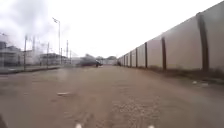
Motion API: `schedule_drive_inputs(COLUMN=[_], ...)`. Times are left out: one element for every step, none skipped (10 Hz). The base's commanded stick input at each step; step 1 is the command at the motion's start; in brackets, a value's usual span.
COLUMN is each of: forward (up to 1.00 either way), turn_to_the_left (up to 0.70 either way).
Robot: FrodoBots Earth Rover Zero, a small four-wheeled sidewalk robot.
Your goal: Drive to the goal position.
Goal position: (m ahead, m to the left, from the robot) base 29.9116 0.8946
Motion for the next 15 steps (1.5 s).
schedule_drive_inputs(forward=[1.0,1.0,1.0,1.0,1.0,1.0,1.0,1.0,1.0,1.0,1.0,1.0,1.0,1.0,1.0], turn_to_the_left=[0.02,0.02,0.02,0.02,0.02,0.02,0.02,0.02,0.02,0.02,0.02,0.02,0.02,0.02,0.02])
